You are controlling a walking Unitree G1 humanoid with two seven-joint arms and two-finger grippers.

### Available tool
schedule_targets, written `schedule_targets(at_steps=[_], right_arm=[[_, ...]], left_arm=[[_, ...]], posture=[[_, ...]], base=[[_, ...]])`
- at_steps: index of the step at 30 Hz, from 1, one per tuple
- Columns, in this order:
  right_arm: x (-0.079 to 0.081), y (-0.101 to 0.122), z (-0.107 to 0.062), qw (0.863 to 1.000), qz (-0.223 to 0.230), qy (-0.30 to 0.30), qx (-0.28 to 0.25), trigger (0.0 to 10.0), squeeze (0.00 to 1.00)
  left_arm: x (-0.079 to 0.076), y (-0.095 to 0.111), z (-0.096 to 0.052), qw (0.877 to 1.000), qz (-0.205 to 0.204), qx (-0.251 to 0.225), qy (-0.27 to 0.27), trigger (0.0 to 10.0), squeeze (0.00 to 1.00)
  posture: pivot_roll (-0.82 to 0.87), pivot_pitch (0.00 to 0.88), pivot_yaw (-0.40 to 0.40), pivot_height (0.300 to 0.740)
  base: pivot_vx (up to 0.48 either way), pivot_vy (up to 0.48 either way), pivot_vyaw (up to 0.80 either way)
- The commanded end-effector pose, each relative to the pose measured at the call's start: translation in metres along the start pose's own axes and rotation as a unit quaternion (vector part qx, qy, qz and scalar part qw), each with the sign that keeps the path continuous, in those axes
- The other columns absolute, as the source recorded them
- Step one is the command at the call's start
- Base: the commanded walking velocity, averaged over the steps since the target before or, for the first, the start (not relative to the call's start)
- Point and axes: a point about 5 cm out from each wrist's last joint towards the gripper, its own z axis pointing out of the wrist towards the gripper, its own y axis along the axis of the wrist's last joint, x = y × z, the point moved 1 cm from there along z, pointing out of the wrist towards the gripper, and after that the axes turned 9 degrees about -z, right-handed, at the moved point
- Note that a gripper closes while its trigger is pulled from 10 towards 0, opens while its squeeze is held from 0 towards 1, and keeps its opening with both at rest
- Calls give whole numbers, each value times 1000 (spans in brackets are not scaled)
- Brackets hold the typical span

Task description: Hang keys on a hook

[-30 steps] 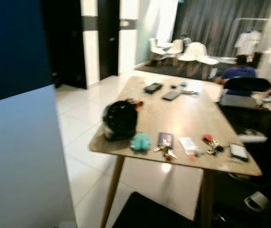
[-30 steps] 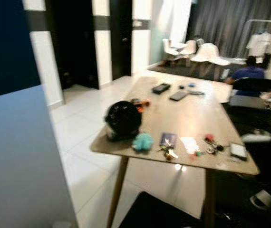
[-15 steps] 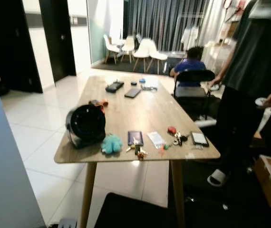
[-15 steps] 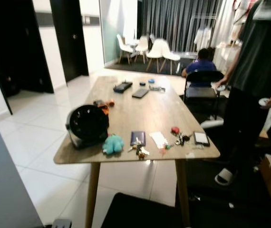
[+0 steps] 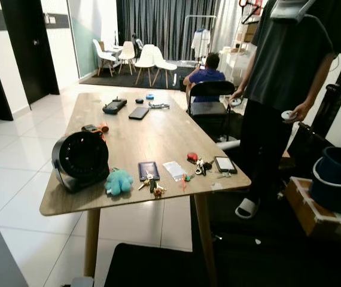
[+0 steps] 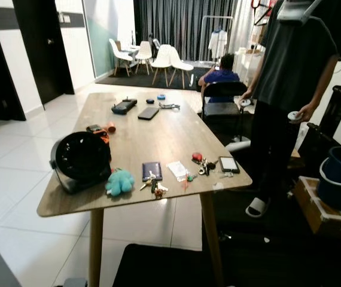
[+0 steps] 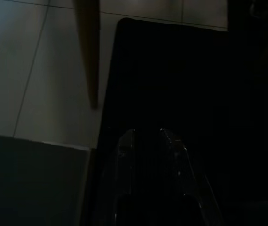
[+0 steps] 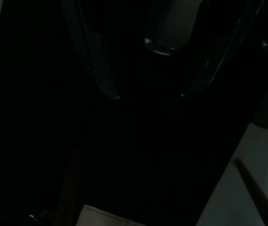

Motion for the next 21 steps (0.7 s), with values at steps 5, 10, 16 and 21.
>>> schedule_targets(at_steps=[5, 10, 16, 21], right_arm=[[-1, -7, -3, 1000, -4, 0, 16, 10000, 0], [-1, -9, -3, 1000, -4, -2, 19, 10000, 0], [-1, -11, -4, 1000, -3, -4, 21, 10000, 0], [-2, -12, -5, 1000, -4, -6, 22, 10000, 0]], left_arm=[[-8, -1, 1, 1000, 4, 0, -11, 10000, 0], [-10, 2, 3, 1000, 5, -3, -16, 10000, 0], [-12, 4, 4, 1000, 8, -4, -19, 10000, 0], [-13, 3, 4, 1000, 6, -1, -20, 10000, 0]], posture=[[30, 28, -5, 740], [27, 29, 0, 740], [27, 30, 0, 740], [24, 30, 0, 740]], base=[[0, -292, 0], [0, -466, 0], [0, -480, 0], [0, -480, 0]])
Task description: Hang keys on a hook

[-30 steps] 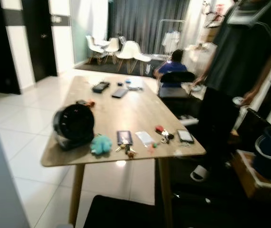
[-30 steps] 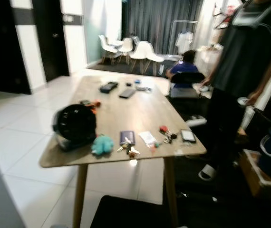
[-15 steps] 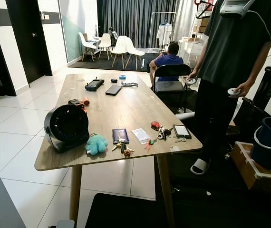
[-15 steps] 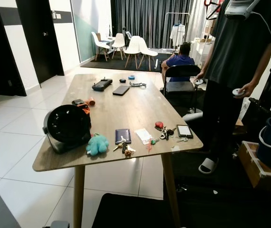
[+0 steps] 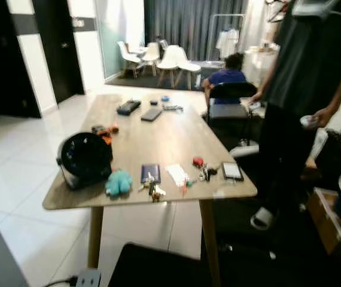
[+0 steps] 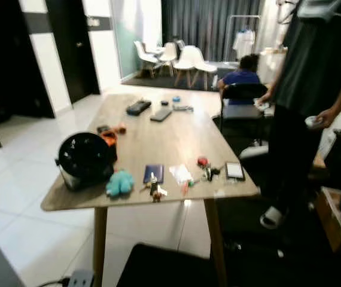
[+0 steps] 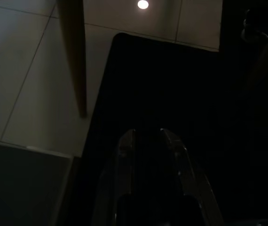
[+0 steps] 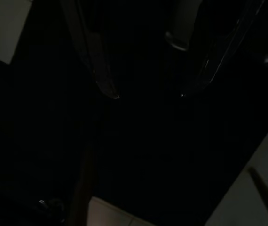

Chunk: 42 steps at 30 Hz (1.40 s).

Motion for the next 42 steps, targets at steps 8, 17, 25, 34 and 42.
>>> schedule_targets(at_steps=[8, 17, 25, 34, 42], right_arm=[[-1, -6, -2, 1000, 2, -4, 14, 10000, 0], [-1, -7, -2, 1000, 3, -5, 15, 10000, 0], [0, -9, -3, 1000, 5, -6, 18, 10000, 0], [2, -9, -3, 1000, 6, -4, 17, 10000, 0], [6, -9, -3, 1000, 3, 1, 17, 10000, 0]], left_arm=[[-2, -9, -1, 1000, 8, 30, 1, 10000, 0], [-5, -6, 1, 1000, 11, 27, -10, 10000, 0], [-13, 2, 5, 999, 18, 13, -24, 10000, 0], [-13, 5, 5, 999, 26, 6, -31, 10000, 0], [-10, 4, 4, 999, 20, 5, -33, 10000, 0]], posture=[[24, 33, 0, 740], [26, 32, 3, 740], [27, 29, 10, 740], [27, 21, 13, 740], [32, 13, 9, 740]], base=[[0, -192, 0], [0, 0, 0], [0, 0, 0], [0, 0, 0], [266, 0, 0]])
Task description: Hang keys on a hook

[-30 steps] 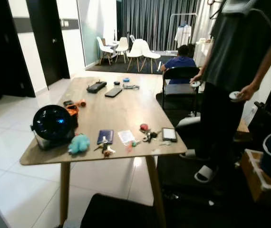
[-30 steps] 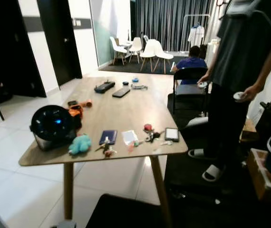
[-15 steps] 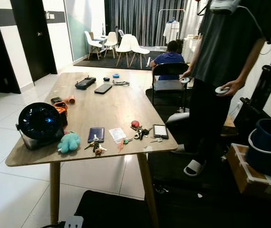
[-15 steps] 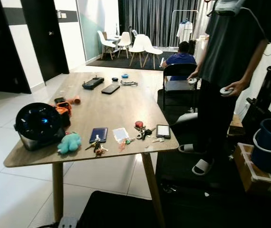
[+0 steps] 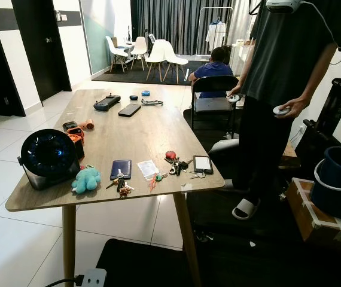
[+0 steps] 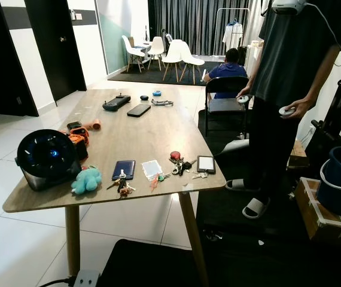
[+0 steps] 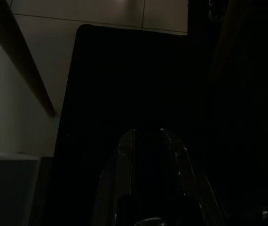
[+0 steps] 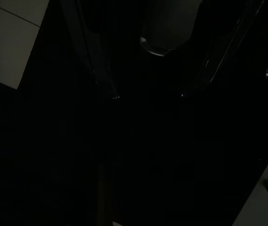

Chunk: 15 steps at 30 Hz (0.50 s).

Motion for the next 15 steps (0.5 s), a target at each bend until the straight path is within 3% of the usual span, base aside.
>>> schedule_targets(at_steps=[1, 15], right_arm=[[2, -4, -1, 1000, 1, 2, 8, 10000, 0], [1, -5, -2, 1000, -3, 4, 9, 10000, 0]], left_arm=[[3, 0, -1, 1000, 6, -1, 0, 10000, 0], [2, -3, -2, 1000, 4, 3, -2, 10000, 0]], posture=[[32, 13, 9, 740], [33, 9, 6, 740]], base=[[356, 0, 0], [358, 0, 0]])
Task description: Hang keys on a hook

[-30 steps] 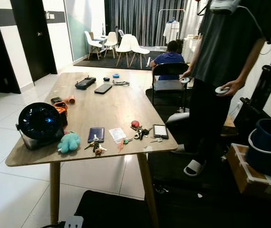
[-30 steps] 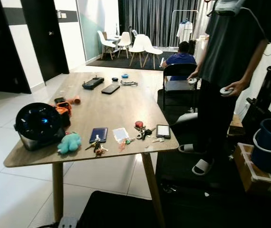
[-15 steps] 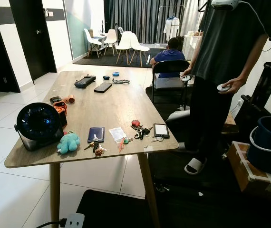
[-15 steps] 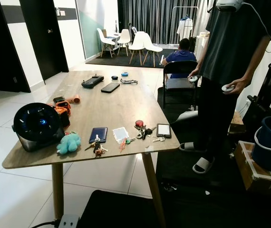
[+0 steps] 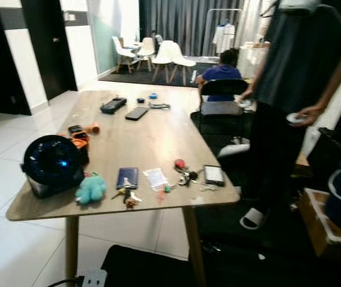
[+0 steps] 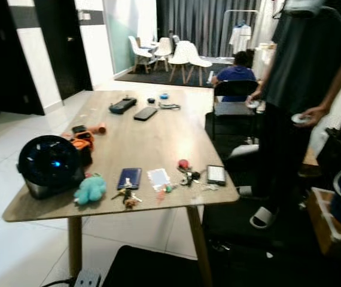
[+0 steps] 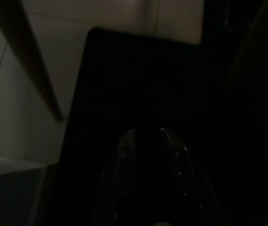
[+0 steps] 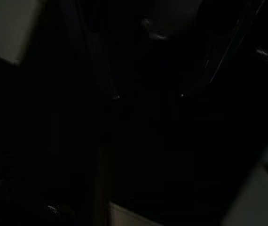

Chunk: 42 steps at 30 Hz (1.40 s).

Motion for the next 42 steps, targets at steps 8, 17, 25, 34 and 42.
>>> schedule_targets(at_steps=[8, 17, 25, 34, 42], right_arm=[[-5, -15, -7, 1000, -3, -3, 25, 10000, 0], [-5, -15, -6, 1000, -4, -2, 26, 10000, 0], [-5, -15, -6, 1000, -6, -2, 28, 10000, 0], [-13, -24, -12, 999, 3, -27, 35, 10000, 0], [-57, -47, -36, 983, 51, -172, 48, 10000, 0]], left_arm=[[-5, 4, 3, 1000, 6, -6, -7, 10000, 0], [-2, 1, 1, 1000, 5, -3, 1, 10000, 0], [0, -1, -1, 1000, 7, -1, 3, 10000, 0], [3, 0, -5, 999, 39, -16, -24, 10000, 0], [11, 5, -20, 992, 66, -73, -74, 10000, 0]], posture=[[35, 9, 5, 740], [35, 10, 4, 740], [33, 9, 4, 740], [32, 18, 6, 740], [22, 28, 17, 740]], base=[[282, 0, 0], [0, 0, 0], [0, 0, 0], [0, 0, 0], [0, 0, 0]])
